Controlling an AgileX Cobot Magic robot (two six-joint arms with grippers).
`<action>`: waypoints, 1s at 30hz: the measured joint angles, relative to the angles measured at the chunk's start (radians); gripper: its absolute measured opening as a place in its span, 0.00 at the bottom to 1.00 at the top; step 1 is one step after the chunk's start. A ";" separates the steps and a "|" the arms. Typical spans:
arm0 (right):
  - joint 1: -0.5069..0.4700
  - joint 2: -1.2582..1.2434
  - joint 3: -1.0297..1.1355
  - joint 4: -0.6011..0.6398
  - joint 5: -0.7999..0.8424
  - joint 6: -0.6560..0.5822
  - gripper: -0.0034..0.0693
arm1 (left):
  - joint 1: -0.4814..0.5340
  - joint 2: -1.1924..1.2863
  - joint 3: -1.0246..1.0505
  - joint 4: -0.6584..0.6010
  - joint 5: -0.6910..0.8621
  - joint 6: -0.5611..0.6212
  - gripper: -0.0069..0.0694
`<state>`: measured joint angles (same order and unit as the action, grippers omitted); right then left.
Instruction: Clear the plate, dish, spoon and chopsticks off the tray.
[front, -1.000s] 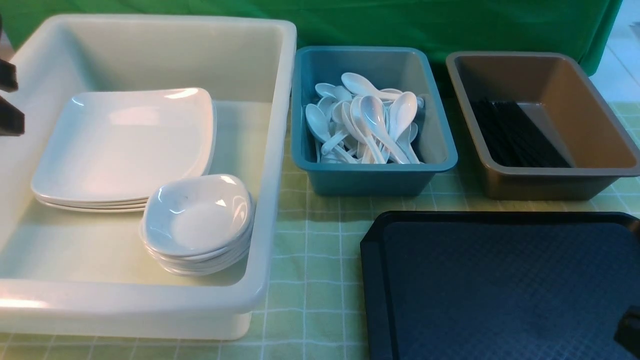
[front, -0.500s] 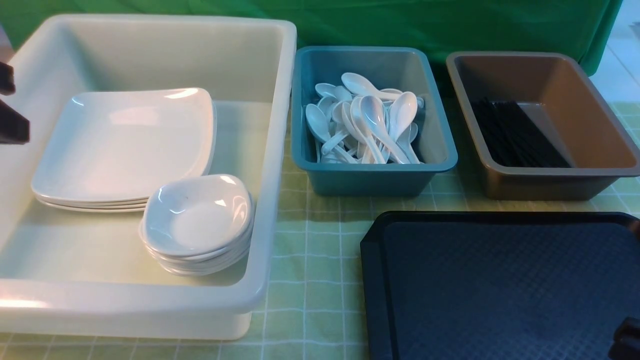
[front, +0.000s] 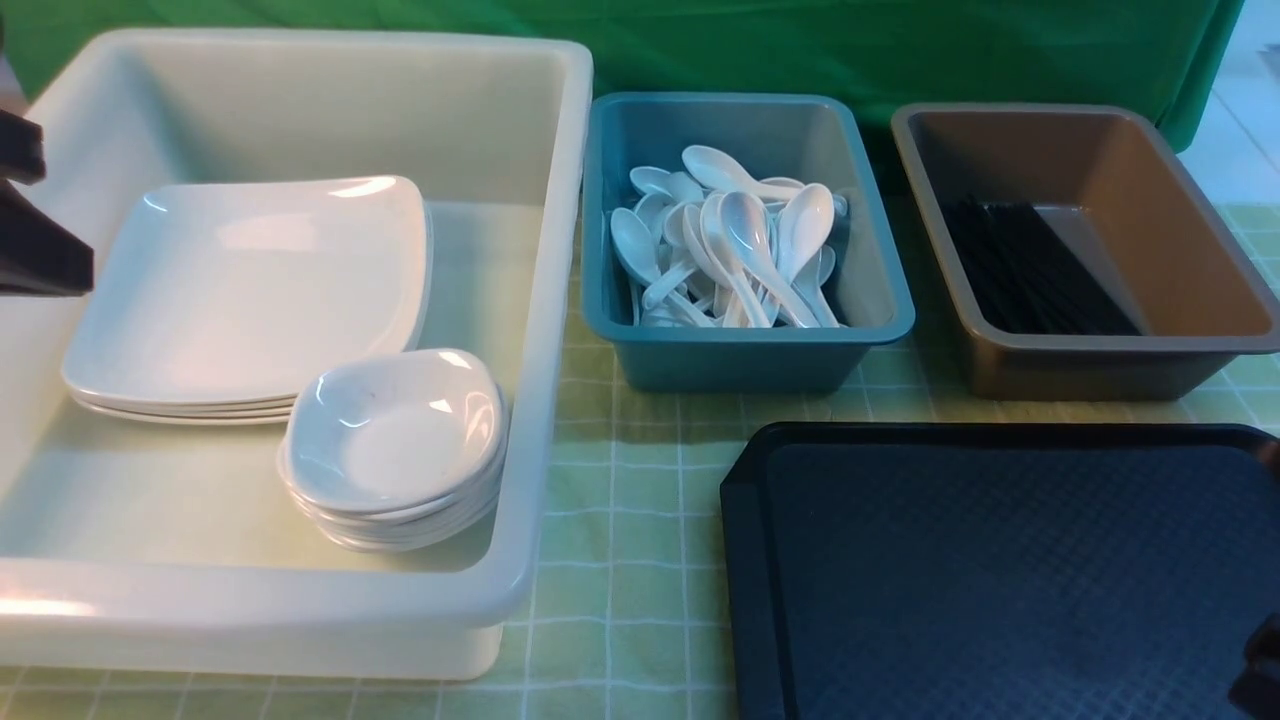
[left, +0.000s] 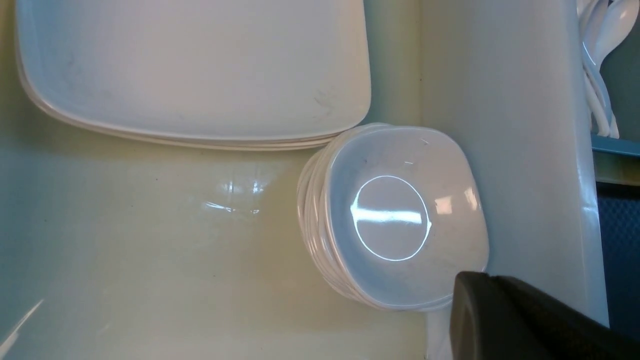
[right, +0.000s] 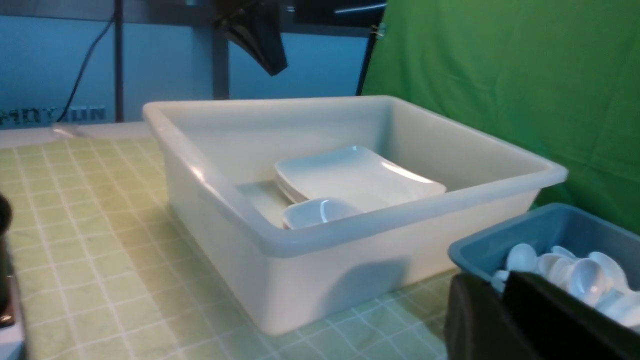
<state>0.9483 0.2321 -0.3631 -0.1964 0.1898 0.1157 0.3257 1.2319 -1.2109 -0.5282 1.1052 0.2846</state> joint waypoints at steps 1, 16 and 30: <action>-0.042 -0.003 0.017 0.000 -0.018 0.000 0.17 | 0.000 0.000 0.000 0.001 0.002 0.000 0.08; -0.770 -0.209 0.362 0.002 -0.045 0.000 0.23 | 0.000 0.000 0.000 0.039 0.036 0.004 0.08; -0.951 -0.230 0.369 0.002 0.032 -0.001 0.28 | 0.000 0.000 -0.001 0.093 0.083 0.009 0.08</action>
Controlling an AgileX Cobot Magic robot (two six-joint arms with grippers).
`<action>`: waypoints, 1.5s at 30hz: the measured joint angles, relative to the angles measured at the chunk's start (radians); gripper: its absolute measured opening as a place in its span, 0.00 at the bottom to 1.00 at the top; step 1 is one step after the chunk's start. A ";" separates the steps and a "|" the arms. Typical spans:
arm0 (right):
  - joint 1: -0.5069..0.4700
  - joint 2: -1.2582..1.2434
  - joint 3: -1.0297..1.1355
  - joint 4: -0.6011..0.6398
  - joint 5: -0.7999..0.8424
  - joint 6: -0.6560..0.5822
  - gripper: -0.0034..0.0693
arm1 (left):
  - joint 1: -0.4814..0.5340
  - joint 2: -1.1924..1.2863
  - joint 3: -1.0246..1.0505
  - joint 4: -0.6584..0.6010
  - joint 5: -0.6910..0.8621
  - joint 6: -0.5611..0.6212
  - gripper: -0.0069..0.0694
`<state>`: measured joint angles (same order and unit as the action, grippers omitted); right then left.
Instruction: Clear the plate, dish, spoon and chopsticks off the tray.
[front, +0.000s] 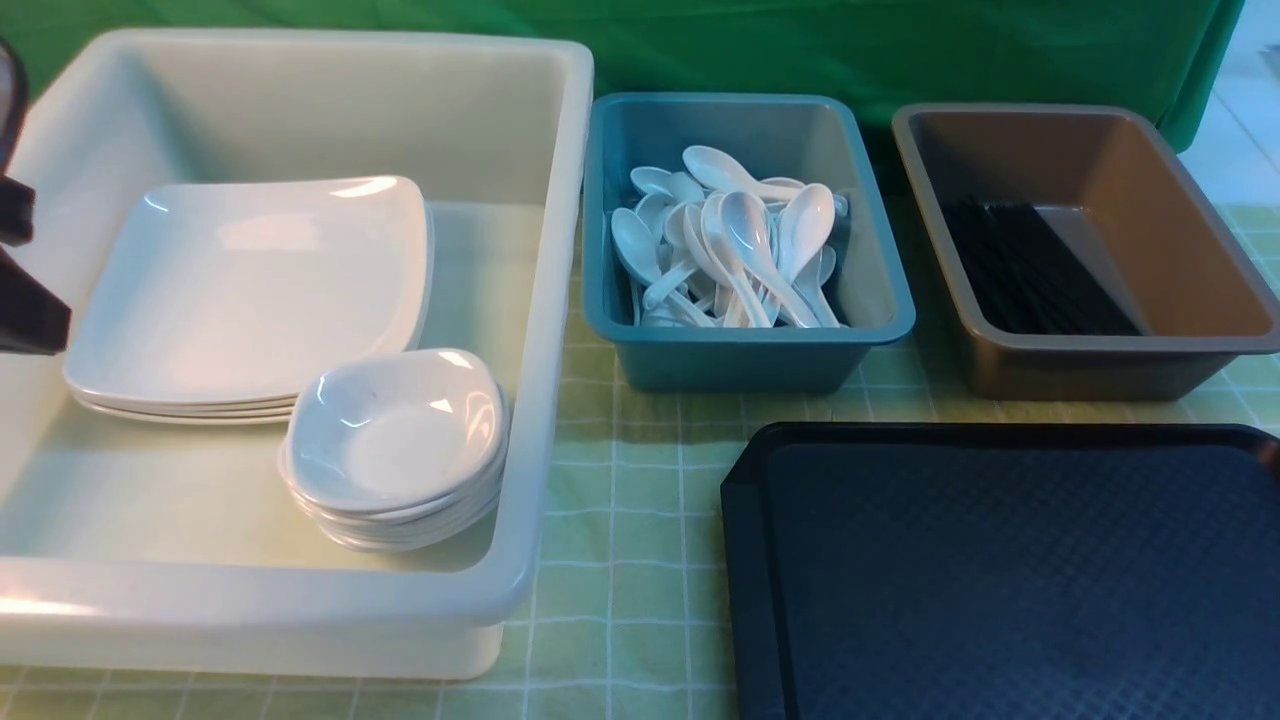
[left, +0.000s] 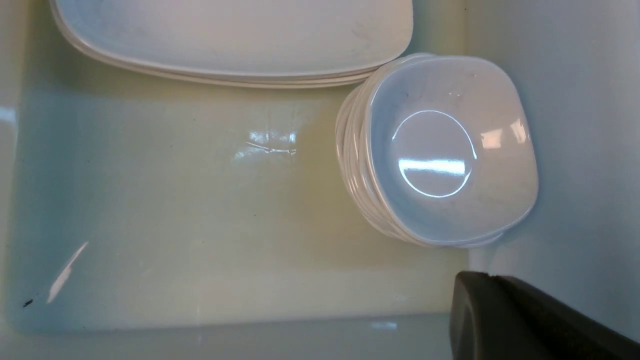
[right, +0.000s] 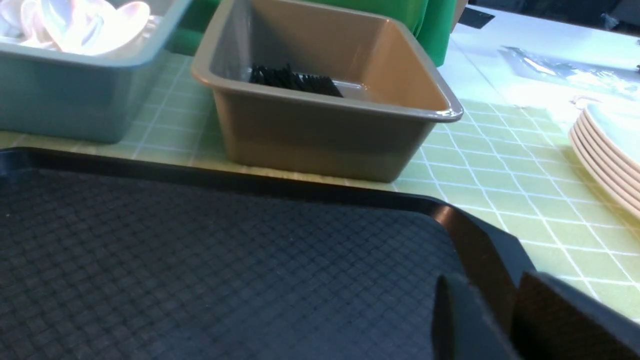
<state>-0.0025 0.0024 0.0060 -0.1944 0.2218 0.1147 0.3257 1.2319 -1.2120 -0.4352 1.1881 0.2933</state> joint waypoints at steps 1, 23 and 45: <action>0.000 0.000 0.000 0.000 0.000 0.000 0.28 | 0.000 0.000 0.000 0.000 0.000 0.001 0.08; -0.001 0.000 0.000 0.096 0.000 0.000 0.34 | 0.000 -0.438 0.127 -0.101 -0.084 0.151 0.08; -0.001 0.000 0.000 0.097 0.002 -0.166 0.37 | 0.000 -0.950 0.690 -0.247 -0.628 0.208 0.08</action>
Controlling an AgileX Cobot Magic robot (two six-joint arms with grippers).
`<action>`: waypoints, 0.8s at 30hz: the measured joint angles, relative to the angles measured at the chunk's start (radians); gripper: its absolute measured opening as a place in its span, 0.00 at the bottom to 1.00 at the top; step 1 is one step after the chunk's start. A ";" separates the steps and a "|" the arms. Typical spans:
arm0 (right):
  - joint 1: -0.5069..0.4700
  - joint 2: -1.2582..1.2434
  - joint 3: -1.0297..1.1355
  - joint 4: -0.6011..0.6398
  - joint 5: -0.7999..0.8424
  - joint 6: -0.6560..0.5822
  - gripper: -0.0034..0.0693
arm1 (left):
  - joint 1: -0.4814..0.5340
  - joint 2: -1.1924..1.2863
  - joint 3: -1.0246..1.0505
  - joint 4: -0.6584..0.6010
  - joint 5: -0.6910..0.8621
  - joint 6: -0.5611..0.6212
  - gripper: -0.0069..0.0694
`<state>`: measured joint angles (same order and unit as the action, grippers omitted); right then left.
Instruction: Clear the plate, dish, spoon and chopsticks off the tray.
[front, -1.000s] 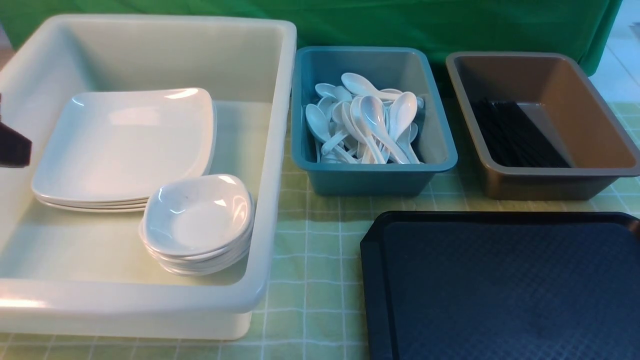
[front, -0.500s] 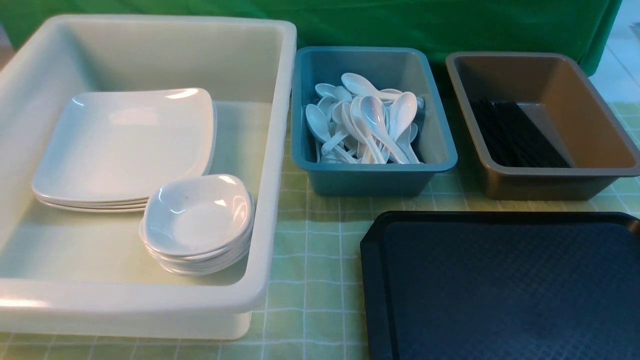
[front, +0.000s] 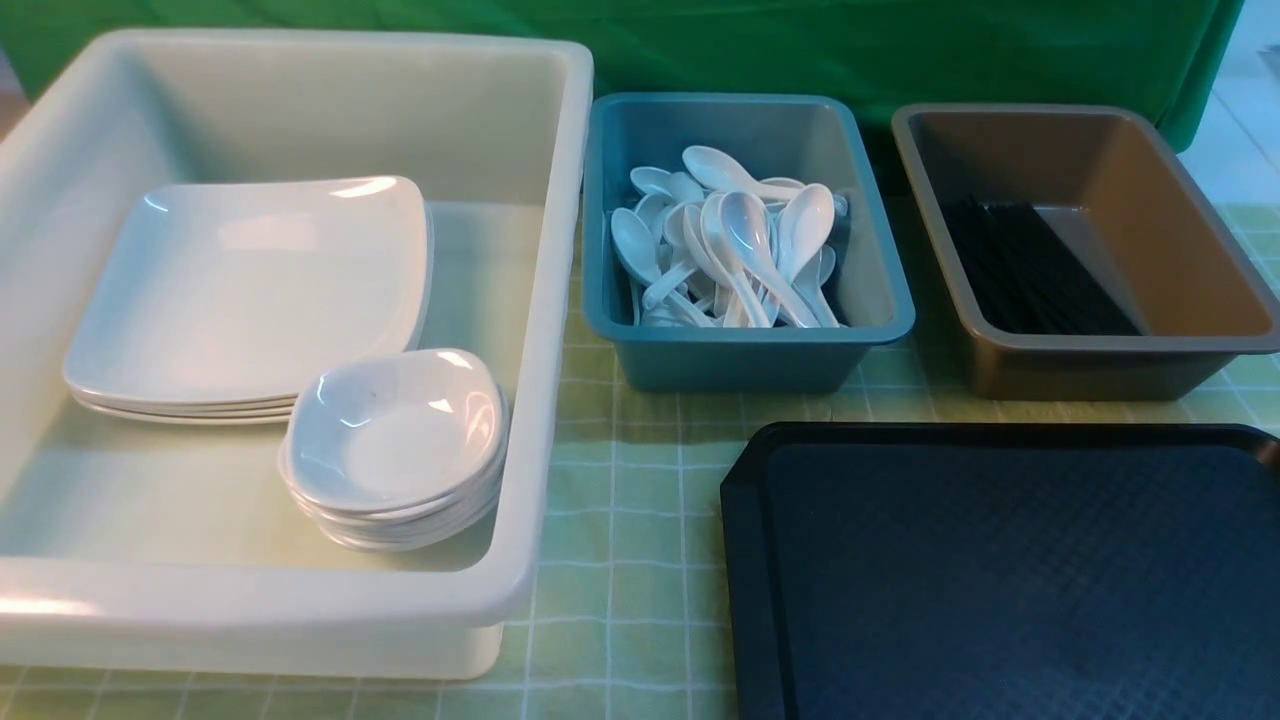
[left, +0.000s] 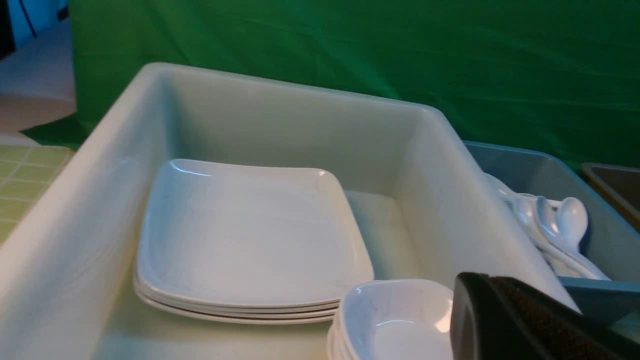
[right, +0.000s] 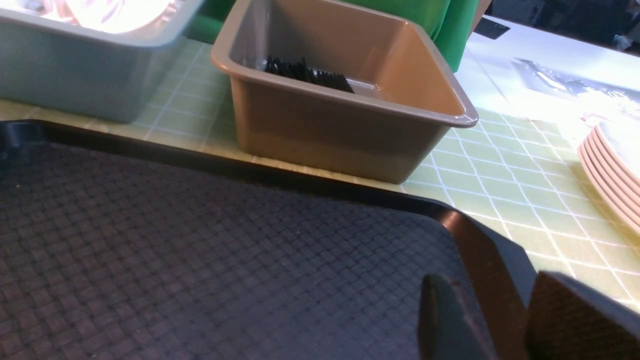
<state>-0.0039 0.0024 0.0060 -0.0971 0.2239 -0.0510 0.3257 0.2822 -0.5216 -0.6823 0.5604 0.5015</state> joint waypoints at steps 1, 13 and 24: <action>0.000 0.000 0.000 0.000 0.000 0.000 0.37 | 0.000 0.000 0.003 0.014 -0.007 0.000 0.08; 0.000 0.000 0.000 0.000 0.000 -0.001 0.38 | 0.000 0.000 0.010 0.287 -0.019 0.001 0.08; -0.004 0.000 0.000 0.000 0.000 -0.001 0.38 | -0.107 -0.089 0.190 0.446 -0.204 -0.369 0.08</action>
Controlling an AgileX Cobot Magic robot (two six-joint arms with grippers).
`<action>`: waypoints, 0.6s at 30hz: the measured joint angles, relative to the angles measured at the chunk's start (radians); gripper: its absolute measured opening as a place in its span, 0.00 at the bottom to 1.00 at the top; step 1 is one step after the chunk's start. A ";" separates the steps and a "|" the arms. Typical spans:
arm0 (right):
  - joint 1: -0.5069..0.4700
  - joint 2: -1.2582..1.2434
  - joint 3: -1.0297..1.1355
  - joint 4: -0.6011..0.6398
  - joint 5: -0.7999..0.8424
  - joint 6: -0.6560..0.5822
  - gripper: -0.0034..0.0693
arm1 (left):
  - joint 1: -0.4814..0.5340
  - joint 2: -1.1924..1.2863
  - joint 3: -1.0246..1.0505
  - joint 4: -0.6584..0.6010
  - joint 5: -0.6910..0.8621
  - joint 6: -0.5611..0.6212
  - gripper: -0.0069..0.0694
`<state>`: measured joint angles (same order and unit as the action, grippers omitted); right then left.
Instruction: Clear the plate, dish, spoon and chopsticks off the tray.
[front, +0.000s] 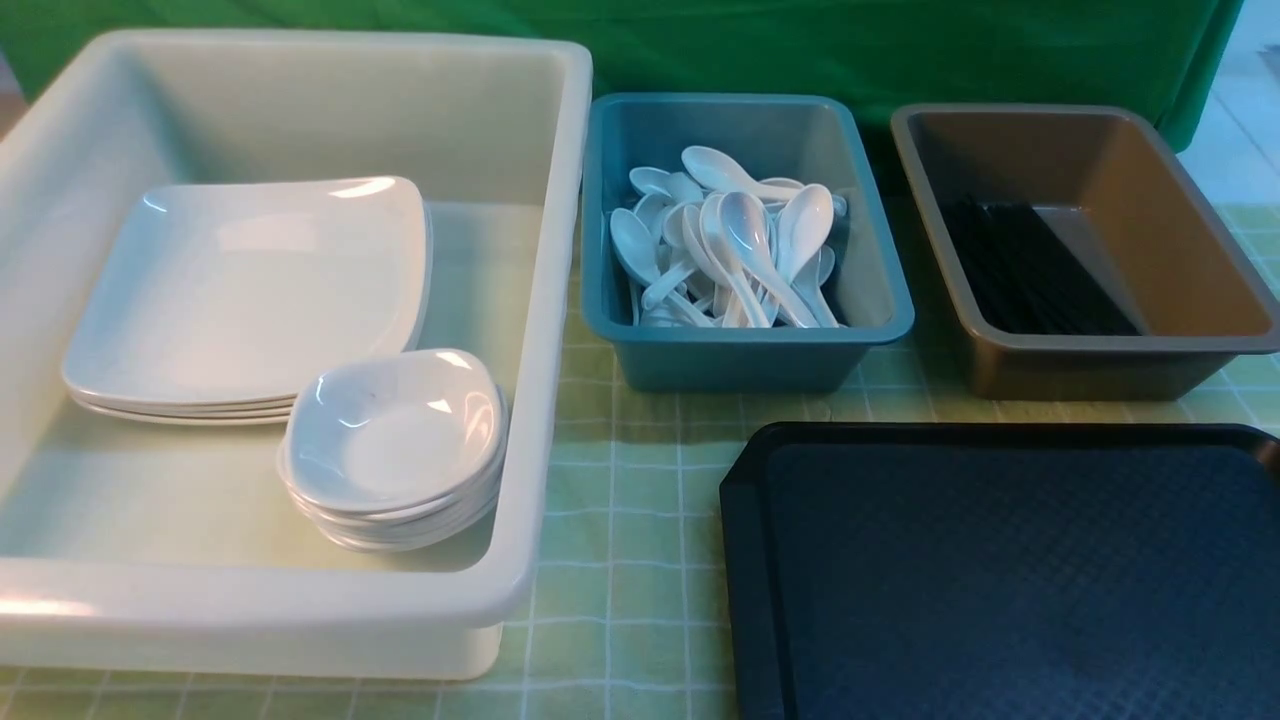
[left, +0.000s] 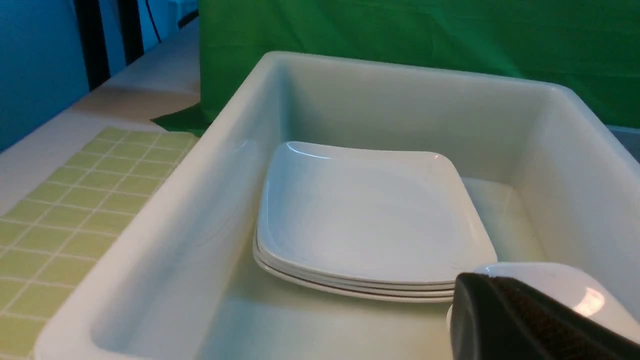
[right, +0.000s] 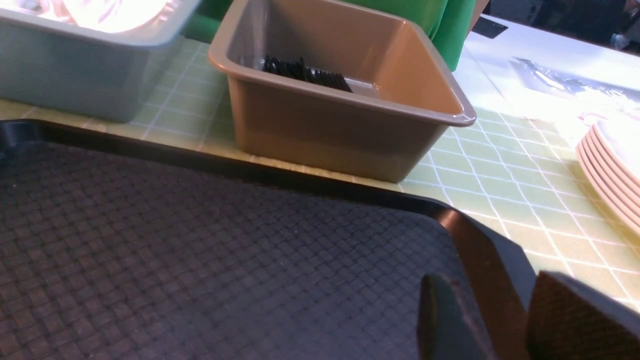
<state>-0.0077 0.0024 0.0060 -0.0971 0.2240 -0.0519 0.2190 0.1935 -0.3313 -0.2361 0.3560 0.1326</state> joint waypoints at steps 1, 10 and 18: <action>0.000 0.000 0.000 0.000 0.000 0.000 0.38 | -0.025 -0.015 0.030 0.035 -0.011 -0.042 0.08; 0.000 0.000 0.000 0.000 0.000 0.000 0.38 | -0.215 -0.176 0.289 0.194 -0.105 -0.189 0.08; 0.000 0.000 0.000 0.000 0.000 0.000 0.38 | -0.247 -0.192 0.337 0.216 -0.161 -0.189 0.08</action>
<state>-0.0077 0.0024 0.0060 -0.0971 0.2240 -0.0519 -0.0283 0.0019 0.0059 -0.0202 0.1950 -0.0562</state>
